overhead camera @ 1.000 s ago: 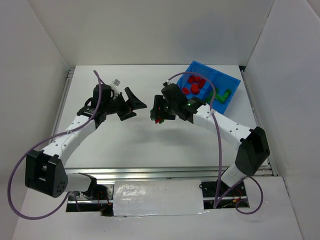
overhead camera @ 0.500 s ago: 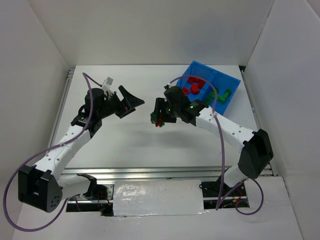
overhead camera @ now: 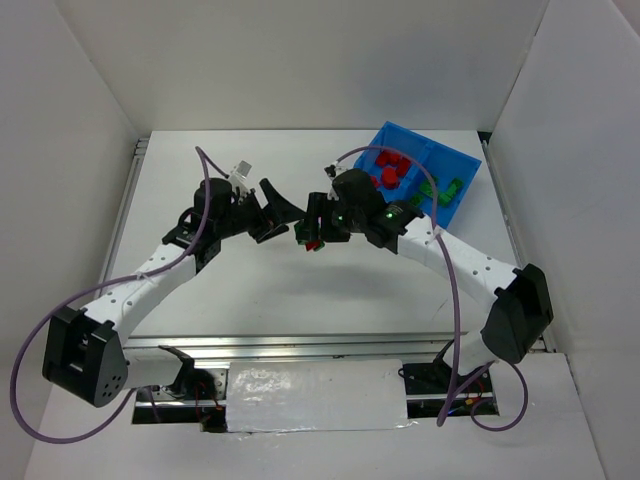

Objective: Sort the legos into containers by color

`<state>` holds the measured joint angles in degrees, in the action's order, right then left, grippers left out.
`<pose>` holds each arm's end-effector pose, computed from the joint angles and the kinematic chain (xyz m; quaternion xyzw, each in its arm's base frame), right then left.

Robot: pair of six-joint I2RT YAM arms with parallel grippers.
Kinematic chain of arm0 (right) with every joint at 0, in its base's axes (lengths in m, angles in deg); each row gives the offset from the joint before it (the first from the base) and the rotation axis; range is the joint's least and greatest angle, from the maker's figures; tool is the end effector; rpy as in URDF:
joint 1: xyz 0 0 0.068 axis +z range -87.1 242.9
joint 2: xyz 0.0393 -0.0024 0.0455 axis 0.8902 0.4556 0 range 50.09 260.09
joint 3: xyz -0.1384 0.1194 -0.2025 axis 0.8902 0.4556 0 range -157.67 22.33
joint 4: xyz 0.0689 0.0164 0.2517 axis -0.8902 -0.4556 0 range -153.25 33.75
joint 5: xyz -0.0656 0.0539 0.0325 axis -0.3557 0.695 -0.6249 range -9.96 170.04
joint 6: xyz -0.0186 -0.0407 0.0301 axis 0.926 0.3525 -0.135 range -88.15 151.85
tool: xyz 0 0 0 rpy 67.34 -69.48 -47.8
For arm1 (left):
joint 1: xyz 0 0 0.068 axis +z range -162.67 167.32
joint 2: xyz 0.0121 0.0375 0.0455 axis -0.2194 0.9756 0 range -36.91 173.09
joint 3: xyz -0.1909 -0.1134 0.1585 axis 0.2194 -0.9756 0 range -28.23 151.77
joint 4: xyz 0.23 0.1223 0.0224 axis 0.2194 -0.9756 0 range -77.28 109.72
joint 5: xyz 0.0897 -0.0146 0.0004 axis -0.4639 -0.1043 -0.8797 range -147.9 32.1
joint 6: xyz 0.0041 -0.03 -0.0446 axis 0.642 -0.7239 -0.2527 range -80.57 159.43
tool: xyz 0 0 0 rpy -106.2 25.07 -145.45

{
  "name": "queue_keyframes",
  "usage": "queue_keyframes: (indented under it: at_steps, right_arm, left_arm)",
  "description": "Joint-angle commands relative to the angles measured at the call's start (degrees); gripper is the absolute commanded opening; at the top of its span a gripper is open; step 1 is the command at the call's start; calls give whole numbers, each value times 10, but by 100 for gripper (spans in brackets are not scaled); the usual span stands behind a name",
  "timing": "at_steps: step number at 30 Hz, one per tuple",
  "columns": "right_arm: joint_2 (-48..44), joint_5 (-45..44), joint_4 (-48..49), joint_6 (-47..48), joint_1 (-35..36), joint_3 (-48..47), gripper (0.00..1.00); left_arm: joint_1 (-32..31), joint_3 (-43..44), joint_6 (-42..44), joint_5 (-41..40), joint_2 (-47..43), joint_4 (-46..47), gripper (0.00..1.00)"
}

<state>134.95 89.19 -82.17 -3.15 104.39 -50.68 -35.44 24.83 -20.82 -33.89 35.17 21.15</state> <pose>0.2470 0.2261 0.3180 -0.0858 0.8916 0.3279 0.3003 0.2632 -0.1260 0.3094 -0.1372 0.7869 -0.5086 0.3215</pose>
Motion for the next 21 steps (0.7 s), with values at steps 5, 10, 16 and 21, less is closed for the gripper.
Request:
queue_keyframes:
  at_steps: [5, 10, 16, 21]
  right_arm:
    - [-34, -2, 26, 27, 4, -19, 29]
    - [-28, 25, 32, 63, 7, -24, 29]
    - [-22, -11, 33, 85, 6, -26, 28]
    - [0, -20, 38, 74, 6, -39, 29]
  left_arm:
    - [-19, 36, 12, 4, 36, -38, 89]
    - [-24, 24, -11, 26, 42, 12, 84]
    - [-28, 37, -13, 50, 48, 11, 33]
    - [-30, 11, -59, 100, 47, 83, 0]
